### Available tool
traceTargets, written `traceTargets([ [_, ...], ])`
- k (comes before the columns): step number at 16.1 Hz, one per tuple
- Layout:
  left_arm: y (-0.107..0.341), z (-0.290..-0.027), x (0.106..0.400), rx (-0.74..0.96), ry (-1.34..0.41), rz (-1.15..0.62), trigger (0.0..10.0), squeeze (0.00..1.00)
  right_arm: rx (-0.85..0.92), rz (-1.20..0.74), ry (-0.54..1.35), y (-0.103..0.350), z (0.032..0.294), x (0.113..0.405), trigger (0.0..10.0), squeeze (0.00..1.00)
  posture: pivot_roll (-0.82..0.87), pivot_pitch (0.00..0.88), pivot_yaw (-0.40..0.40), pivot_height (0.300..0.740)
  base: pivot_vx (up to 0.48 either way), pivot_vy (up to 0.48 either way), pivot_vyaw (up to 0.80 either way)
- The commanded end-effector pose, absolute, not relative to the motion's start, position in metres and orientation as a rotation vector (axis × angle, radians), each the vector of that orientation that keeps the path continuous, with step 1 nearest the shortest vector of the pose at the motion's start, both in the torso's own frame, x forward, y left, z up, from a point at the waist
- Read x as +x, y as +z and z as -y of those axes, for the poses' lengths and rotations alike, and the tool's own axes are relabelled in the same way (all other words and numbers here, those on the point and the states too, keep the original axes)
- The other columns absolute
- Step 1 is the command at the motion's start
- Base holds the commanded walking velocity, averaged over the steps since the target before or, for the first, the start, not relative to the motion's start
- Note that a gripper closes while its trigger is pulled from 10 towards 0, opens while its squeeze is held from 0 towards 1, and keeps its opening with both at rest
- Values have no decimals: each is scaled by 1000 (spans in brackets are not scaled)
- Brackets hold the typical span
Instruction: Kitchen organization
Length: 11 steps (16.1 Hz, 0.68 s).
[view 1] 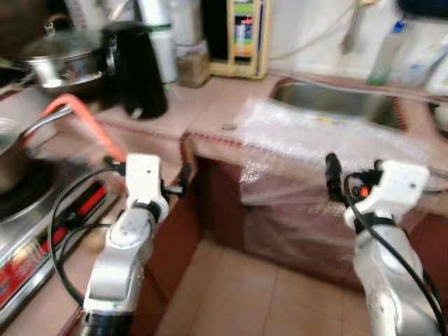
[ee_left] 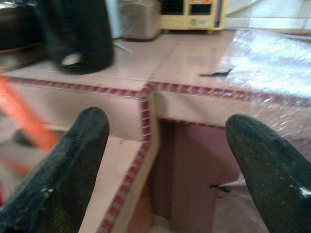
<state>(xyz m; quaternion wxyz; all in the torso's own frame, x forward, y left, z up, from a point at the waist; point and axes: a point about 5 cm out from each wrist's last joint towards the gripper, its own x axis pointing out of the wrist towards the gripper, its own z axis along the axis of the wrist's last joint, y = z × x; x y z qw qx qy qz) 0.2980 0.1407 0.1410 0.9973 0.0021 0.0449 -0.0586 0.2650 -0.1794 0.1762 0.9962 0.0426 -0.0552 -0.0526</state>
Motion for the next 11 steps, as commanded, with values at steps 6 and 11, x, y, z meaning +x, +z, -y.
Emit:
traceTargets([
  [6, 79, -137, 299, 63, -222, -239, 10000, 0, 132, -254, -39, 78, 170, 266, 10000, 0, -30, 0, 38, 740, 0, 0, 0],
  [11, -29, -145, 256, 214, -333, -652, 10000, 0, 226, -644, -178, -29, 187, 246, 10000, 0, -32, 0, 19, 740, 0, 0, 0],
])
